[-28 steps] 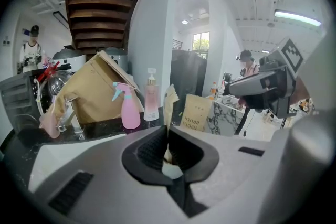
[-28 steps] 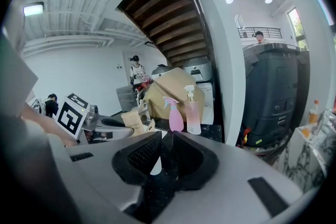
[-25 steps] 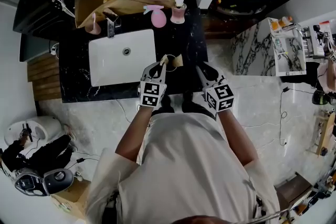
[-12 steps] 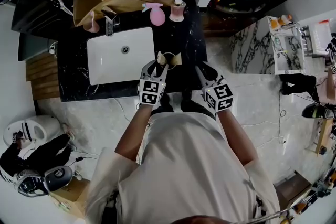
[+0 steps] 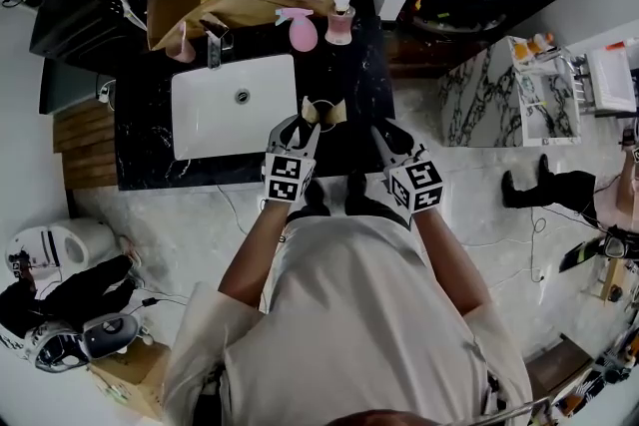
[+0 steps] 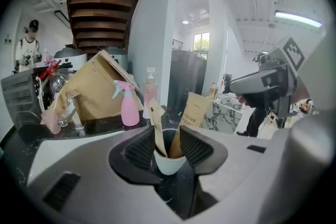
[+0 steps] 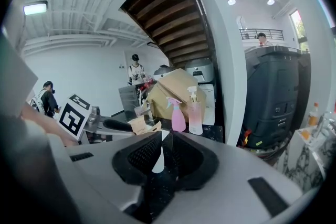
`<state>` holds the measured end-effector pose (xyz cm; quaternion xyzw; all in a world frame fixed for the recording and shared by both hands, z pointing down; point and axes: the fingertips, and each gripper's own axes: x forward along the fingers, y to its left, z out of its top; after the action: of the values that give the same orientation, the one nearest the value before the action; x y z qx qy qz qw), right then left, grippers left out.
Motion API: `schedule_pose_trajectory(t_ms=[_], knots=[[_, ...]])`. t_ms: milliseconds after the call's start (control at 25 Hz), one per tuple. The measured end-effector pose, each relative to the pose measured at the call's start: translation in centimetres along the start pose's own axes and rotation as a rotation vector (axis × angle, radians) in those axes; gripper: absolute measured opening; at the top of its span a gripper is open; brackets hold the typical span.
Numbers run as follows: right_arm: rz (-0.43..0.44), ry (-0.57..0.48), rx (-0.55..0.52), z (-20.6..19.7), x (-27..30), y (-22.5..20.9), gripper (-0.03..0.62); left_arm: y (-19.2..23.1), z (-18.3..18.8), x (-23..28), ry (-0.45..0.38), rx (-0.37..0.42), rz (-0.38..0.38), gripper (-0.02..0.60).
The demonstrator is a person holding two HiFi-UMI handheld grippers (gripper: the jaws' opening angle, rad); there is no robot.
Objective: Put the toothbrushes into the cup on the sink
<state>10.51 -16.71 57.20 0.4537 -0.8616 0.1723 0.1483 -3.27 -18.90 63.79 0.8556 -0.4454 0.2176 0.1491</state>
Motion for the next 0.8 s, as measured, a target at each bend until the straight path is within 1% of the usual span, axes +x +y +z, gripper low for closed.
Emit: schedule_pose_trajectory(t_ms=[280,800], knots=[[0.018,-0.018,-0.012,0.9,-0.3,0.7,0.084,0.4,1.7,-2.0,-0.052,0.001,0.033,0.143],[0.066,-0.053,-0.045,3.1,0.1,1.7,0.084,2.1,4.2,-5.7,-0.114,-0.046,0.086,0.103]])
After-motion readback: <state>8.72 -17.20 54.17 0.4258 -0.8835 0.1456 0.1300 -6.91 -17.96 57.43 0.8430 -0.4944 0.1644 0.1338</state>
